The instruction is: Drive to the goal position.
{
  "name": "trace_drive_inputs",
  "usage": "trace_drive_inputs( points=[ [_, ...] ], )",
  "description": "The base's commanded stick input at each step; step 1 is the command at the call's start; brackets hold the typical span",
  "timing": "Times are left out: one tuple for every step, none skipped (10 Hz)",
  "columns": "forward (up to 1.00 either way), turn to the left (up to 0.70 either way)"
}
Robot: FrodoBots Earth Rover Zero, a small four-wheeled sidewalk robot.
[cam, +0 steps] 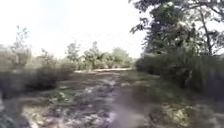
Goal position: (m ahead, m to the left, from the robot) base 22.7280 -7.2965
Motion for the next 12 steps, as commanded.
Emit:
trace_drive_inputs(
  points=[
    [0.7, 0.0],
    [0.7, 0.0],
    [0.7, 0.0],
    [0.7, 0.0],
    [0.7, 0.0],
    [0.7, 0.0],
    [0.7, 0.0],
    [0.7, 0.0],
    [0.7, 0.0],
    [0.7, 0.0],
    [0.7, 0.0],
    [0.7, 0.0]
  ],
)
